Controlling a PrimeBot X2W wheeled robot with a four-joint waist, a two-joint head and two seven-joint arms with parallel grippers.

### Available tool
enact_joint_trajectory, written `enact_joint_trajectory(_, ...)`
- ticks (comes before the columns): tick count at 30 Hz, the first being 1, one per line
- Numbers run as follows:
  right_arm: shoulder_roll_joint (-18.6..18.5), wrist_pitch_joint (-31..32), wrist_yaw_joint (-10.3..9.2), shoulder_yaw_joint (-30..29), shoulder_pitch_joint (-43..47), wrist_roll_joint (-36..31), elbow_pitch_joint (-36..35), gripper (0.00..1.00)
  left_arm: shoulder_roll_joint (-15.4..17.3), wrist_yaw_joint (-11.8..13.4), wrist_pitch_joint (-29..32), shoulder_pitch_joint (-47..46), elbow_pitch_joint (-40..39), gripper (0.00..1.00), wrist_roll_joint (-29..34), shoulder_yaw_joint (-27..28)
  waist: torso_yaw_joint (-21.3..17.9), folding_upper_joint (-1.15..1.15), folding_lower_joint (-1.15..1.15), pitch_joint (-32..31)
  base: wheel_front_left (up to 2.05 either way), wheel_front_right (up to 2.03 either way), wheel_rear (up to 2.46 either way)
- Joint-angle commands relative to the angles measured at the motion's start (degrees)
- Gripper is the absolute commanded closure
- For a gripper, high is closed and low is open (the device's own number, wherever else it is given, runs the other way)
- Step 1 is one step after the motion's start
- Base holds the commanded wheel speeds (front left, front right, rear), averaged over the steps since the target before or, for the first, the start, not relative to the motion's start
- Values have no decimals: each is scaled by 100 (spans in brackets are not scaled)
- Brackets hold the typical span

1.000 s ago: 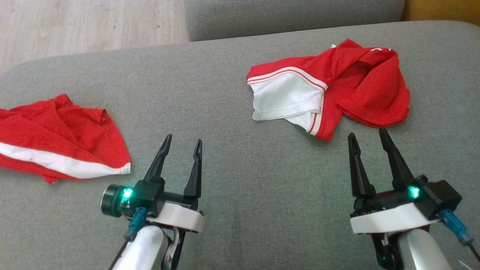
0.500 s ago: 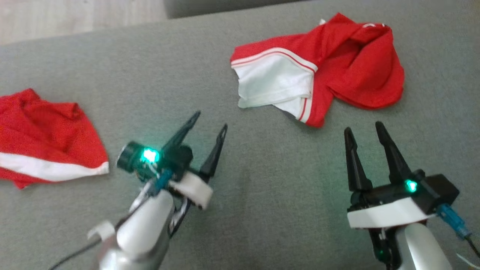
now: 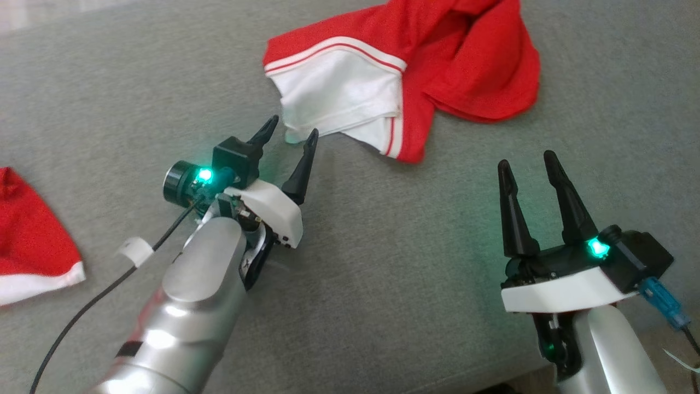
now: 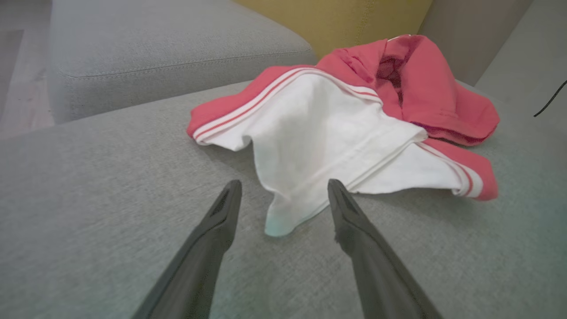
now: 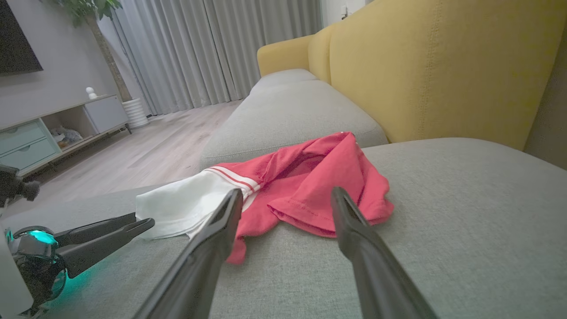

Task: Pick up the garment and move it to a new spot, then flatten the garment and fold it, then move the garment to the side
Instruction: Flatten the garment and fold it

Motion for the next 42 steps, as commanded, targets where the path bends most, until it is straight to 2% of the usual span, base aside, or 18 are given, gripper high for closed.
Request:
enact_joint_trajectory(1,-22,-61,-4,143,-135,59,-170,0,38,-38,-55,-212,-94,0,-103,159,-107,0,-1,55,0,0,0)
enact_joint_trajectory(3,-22,-61,-4,136,-133,74,-161,0,18,-77,-41,-255,-22,3,-235,102,-142,0,-1,47,0,0,0)
enact_joint_trajectory(4,-22,-61,-4,136,-130,79,-154,0,11,-94,-46,-277,-2,62,-274,48,-155,0,-1,37,0,0,0)
enact_joint_trajectory(5,-22,-61,-4,135,-127,81,-146,0,7,-108,-96,-301,-4,100,-304,-2,-165,0,-1,22,0,0,0)
enact_joint_trajectory(14,-22,-61,-4,89,-56,39,-75,0,55,-153,-729,-423,-482,100,-818,-240,-60,0,-1,-296,0,0,0)
enact_joint_trajectory(26,-22,-61,-4,0,107,-27,-14,0,517,-155,-868,-322,-2156,100,-1370,105,158,0,-1,-834,0,0,0)
enact_joint_trajectory(30,-22,-61,-4,39,96,-19,-30,0,694,-139,-438,-548,-2529,100,-1599,253,161,0,-1,-803,0,0,0)
enact_joint_trajectory(34,-22,-61,-4,237,-50,47,-79,0,1041,15,218,-1149,-2405,100,-1517,363,-38,0,-1,-560,0,0,0)
enact_joint_trajectory(37,-22,-61,-4,386,-182,147,-122,0,1309,137,792,-1702,-1923,100,-1520,490,-259,0,-1,-333,0,0,0)
enact_joint_trajectory(41,-22,-61,-4,591,-321,263,-151,0,1654,462,1318,-2459,-942,100,-1342,620,-586,0,-1,-46,0,0,0)
enact_joint_trajectory(42,-22,-61,-4,635,-350,287,-152,0,1683,595,1356,-2636,-697,73,-1320,683,-658,0,-1,22,0,0,0)
